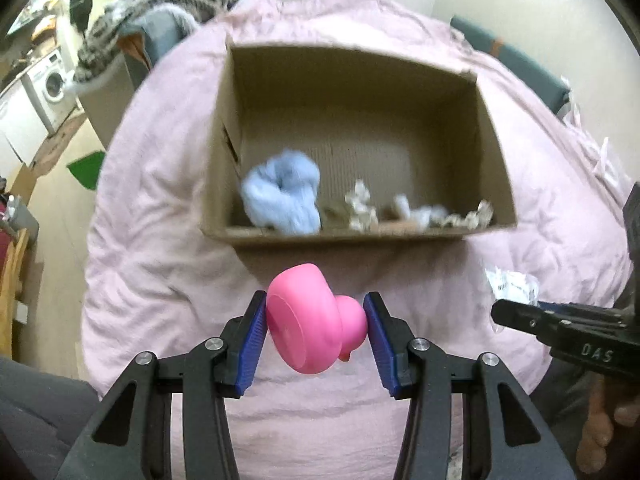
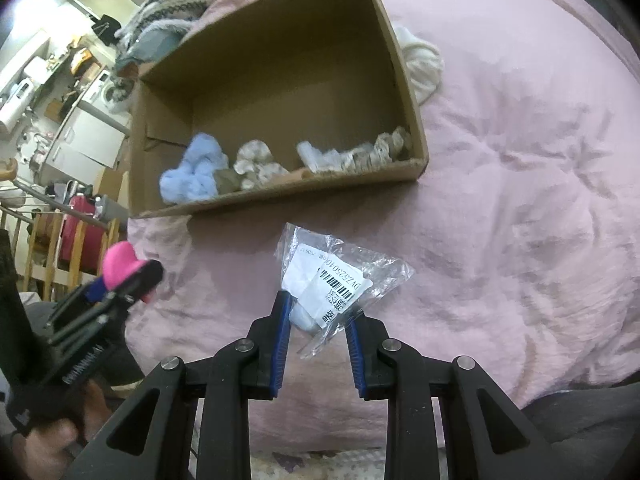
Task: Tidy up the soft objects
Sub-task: 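Carry the duck and bag into the box and open both grippers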
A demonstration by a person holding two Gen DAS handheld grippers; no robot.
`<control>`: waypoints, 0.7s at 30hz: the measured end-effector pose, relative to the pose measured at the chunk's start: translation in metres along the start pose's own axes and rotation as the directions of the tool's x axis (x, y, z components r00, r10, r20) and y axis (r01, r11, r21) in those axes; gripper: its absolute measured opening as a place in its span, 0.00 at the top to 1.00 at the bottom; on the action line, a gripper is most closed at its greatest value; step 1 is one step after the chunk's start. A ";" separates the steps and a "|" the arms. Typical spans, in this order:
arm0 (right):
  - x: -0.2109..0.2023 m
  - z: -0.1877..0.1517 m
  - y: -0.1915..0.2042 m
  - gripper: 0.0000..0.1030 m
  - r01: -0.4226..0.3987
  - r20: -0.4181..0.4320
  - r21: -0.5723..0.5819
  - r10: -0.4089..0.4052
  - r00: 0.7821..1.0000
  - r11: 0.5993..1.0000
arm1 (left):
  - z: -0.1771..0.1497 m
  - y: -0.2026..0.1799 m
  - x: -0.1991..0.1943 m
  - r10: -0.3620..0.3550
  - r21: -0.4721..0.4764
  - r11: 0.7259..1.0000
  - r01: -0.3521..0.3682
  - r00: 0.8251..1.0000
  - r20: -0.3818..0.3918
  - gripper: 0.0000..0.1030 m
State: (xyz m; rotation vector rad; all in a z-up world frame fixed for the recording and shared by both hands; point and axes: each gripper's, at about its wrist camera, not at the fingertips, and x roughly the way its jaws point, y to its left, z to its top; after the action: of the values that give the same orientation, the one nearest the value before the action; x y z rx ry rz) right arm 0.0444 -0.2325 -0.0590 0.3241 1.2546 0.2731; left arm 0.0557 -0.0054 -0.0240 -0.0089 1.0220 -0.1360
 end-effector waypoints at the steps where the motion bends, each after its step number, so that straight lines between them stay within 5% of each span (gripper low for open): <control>1: -0.004 0.000 0.001 0.73 -0.005 0.014 -0.004 0.005 1.000 1.000 | 0.003 0.001 -0.004 0.002 0.000 1.000 -0.002 1.000 0.013 0.57; 11: -0.050 0.035 0.014 0.73 -0.096 0.218 -0.022 0.099 0.971 0.995 | 0.048 0.009 -0.016 0.018 -0.014 1.000 -0.017 0.992 0.128 0.57; 21: -0.041 0.082 0.018 0.73 -0.074 0.247 -0.059 0.087 0.965 0.996 | 0.089 0.000 0.008 0.007 0.022 1.000 -0.011 0.988 0.155 0.57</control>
State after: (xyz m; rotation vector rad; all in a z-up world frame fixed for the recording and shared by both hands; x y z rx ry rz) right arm 0.1104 -0.2384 0.0068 0.3562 0.9867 0.3219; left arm 0.1359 -0.0115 0.0158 0.0054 0.8649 -0.1366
